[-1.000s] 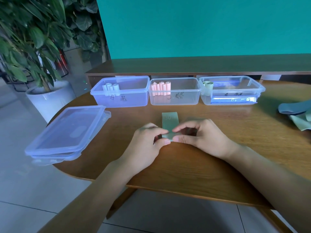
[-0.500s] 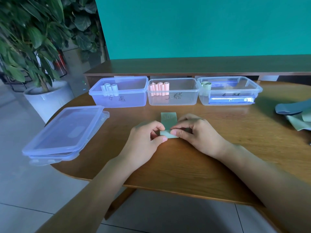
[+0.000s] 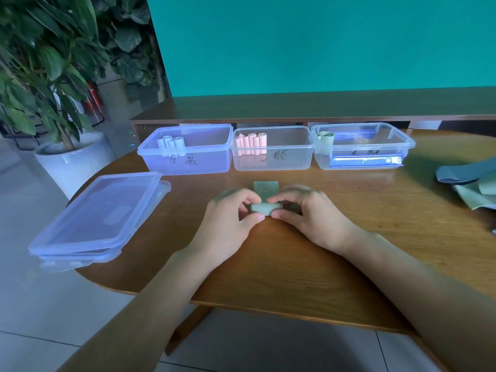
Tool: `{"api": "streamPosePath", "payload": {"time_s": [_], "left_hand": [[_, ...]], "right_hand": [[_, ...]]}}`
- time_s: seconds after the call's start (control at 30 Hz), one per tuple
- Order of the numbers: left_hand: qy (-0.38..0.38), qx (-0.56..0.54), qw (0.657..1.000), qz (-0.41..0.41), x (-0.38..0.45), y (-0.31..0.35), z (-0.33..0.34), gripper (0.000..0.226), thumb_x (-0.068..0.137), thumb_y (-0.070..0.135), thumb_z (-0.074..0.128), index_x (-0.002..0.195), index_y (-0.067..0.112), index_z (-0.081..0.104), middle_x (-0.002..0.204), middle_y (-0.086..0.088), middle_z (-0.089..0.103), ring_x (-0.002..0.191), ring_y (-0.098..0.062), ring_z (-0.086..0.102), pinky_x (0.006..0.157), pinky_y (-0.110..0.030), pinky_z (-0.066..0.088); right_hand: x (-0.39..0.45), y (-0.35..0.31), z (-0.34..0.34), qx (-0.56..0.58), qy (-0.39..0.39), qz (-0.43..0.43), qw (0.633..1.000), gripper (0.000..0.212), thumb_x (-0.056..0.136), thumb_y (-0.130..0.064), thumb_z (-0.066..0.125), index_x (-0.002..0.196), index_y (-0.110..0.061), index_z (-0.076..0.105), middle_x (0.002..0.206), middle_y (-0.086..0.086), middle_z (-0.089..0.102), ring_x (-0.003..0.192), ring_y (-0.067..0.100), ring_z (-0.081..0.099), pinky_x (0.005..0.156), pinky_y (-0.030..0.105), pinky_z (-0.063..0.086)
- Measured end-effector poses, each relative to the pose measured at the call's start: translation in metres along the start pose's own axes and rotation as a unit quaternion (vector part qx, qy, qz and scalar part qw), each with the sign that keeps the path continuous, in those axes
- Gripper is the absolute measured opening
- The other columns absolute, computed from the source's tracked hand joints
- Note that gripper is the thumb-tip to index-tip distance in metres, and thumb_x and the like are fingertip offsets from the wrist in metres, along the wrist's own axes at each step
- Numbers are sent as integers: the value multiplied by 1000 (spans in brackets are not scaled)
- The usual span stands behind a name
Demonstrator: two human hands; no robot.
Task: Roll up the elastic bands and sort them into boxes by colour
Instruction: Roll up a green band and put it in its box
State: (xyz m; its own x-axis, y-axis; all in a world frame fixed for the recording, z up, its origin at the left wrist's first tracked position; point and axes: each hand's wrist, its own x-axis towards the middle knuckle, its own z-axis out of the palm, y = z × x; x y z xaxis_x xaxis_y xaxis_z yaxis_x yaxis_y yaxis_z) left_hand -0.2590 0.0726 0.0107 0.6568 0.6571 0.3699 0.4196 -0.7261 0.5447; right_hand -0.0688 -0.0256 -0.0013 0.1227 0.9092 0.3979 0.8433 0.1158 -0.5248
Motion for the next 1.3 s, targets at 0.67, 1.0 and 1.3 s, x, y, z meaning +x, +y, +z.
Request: {"api": "streamPosePath", "payload": {"time_s": [0.67, 1.0, 1.3], "left_hand": [[14, 7, 999, 40, 23, -12, 6, 29, 90, 33, 73, 118, 29, 67, 103, 20, 54, 87, 4, 55, 74, -7, 42], [0, 7, 998, 57, 41, -23, 12, 25, 93, 30, 69, 117, 25, 69, 108, 15, 59, 90, 1, 54, 80, -12, 42], [22, 34, 996, 80, 52, -24, 16, 24, 93, 30, 69, 117, 27, 67, 113, 15, 54, 97, -1, 53, 83, -14, 43]], "right_hand": [[13, 3, 2, -35, 33, 36, 998, 27, 98, -36, 63, 121, -23, 70, 114, -9, 61, 104, 10, 58, 92, 28, 49], [20, 4, 4, -51, 61, 7, 997, 23, 100, -28, 62, 120, -20, 69, 113, -7, 59, 100, 12, 60, 91, 30, 52], [32, 13, 5, -95, 19, 55, 994, 45, 98, -37, 62, 142, -27, 56, 133, -6, 53, 128, 17, 43, 109, 42, 41]]}}
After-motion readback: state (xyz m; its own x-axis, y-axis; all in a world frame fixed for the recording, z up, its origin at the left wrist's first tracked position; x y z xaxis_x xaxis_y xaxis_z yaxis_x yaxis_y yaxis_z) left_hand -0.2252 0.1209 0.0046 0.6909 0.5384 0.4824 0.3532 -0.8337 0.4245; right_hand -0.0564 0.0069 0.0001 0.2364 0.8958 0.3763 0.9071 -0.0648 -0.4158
